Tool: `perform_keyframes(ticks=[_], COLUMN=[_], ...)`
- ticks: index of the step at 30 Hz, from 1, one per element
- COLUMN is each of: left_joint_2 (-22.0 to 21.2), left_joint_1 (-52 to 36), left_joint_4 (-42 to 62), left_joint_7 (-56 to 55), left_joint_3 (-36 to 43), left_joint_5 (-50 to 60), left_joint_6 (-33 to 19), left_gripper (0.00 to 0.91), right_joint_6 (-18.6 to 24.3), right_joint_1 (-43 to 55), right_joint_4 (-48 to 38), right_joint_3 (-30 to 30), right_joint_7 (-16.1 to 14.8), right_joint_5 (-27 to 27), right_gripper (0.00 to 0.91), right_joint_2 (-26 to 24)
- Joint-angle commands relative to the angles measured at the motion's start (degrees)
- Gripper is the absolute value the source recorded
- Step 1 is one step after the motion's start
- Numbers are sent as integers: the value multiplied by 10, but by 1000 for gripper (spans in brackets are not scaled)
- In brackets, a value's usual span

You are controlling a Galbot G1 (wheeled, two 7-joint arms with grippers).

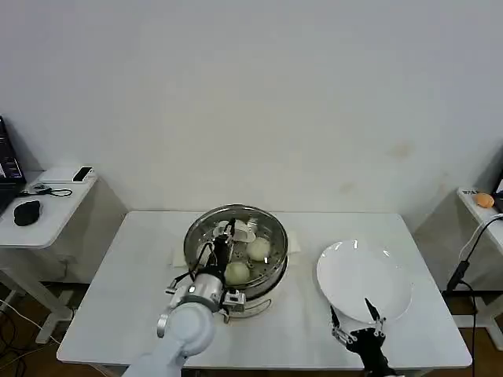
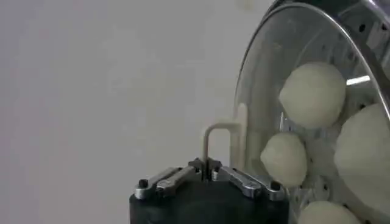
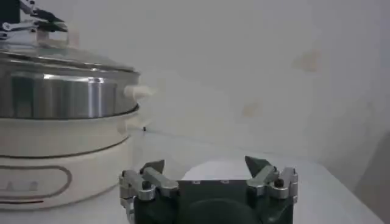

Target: Take steamed baozi put them in steamer then cover it.

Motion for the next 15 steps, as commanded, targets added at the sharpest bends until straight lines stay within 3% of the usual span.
perform_keyframes(ticks=[1,15], left_joint_2=[-1,-2], left_joint_1=[-2,-3], left_joint_4=[4,7], left_joint_7=[1,4], left_joint_3=[2,3], left_joint_5=[3,2], left_joint_6=[1,1], left_gripper=[0,0], right_joint_6=[0,-1], right_joint_1=[0,3], right_joint_4=[-1,-7], right_joint_3=[0,-3], right_joint_7=[0,-1], right_joint_5=[-2,-2], right_gripper=[907,907], right_joint_2=[0,0])
